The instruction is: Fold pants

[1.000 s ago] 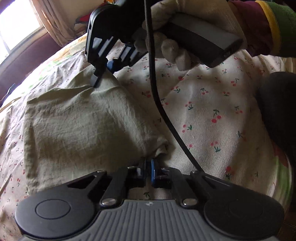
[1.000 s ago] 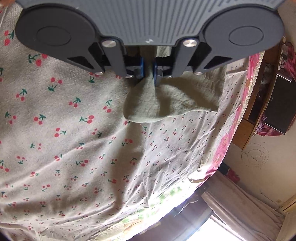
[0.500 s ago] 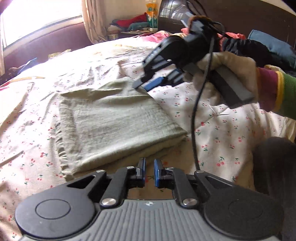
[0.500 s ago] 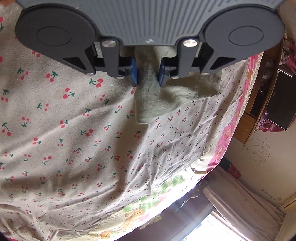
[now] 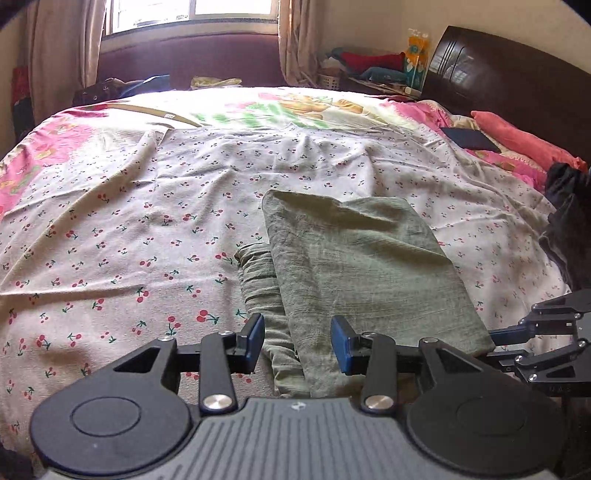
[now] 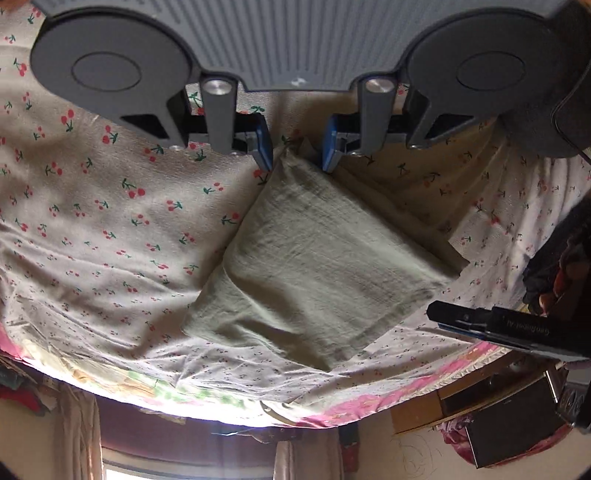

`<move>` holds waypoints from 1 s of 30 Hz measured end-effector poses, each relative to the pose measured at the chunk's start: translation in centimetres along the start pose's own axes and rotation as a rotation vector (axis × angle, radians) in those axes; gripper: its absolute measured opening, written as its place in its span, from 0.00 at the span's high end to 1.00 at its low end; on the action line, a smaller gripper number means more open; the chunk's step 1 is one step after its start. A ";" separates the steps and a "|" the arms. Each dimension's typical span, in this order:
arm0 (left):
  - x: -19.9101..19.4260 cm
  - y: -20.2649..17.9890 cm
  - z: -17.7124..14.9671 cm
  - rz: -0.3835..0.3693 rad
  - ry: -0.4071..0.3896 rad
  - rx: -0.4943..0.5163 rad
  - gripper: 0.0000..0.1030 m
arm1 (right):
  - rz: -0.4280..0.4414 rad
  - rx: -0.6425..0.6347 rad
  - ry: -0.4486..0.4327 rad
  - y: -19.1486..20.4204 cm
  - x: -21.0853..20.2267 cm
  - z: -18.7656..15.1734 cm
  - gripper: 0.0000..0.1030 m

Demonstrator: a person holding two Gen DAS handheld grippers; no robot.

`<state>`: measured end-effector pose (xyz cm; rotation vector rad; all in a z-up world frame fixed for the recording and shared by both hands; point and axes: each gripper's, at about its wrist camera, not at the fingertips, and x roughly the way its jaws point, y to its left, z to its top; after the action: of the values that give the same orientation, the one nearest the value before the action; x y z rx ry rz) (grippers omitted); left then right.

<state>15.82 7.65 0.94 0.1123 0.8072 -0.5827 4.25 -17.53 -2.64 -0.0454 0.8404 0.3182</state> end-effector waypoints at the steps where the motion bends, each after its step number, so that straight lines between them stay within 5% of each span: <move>1: 1.0 0.1 0.0 0.005 0.017 -0.010 0.50 | 0.005 0.006 0.016 0.0 0.7 0.2 0.84; 2: 1.9 0.0 -0.1 0.016 0.036 -0.016 0.52 | -0.002 0.013 0.029 0.1 1.1 0.3 0.87; 4: 2.8 -0.2 -0.4 0.014 0.072 -0.003 0.73 | -0.010 0.008 0.024 0.6 0.8 0.1 0.90; 8: 3.3 -1.3 -0.8 0.052 0.073 0.065 0.74 | -0.021 -0.033 0.006 2.3 -1.1 -0.2 0.92; 12: 2.8 -1.0 -0.6 0.055 0.073 0.063 0.74 | 0.017 0.002 0.087 2.3 0.8 -0.8 0.90; 17: 1.6 -0.2 -1.0 0.108 0.057 0.091 0.74 | 0.187 0.238 0.013 -1.8 -1.3 0.5 0.77; 22: 1.0 0.8 -0.9 0.046 0.054 0.010 0.74 | 0.188 0.348 -0.007 -4.1 -1.4 0.7 0.76; 30: -0.9 0.3 -1.7 -0.004 0.051 0.044 0.58 | 0.125 0.168 0.018 -2.1 -3.8 2.3 0.66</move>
<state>14.38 8.89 0.36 0.1669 0.8445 -0.6036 4.21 -20.15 1.54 0.1617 0.8868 0.3635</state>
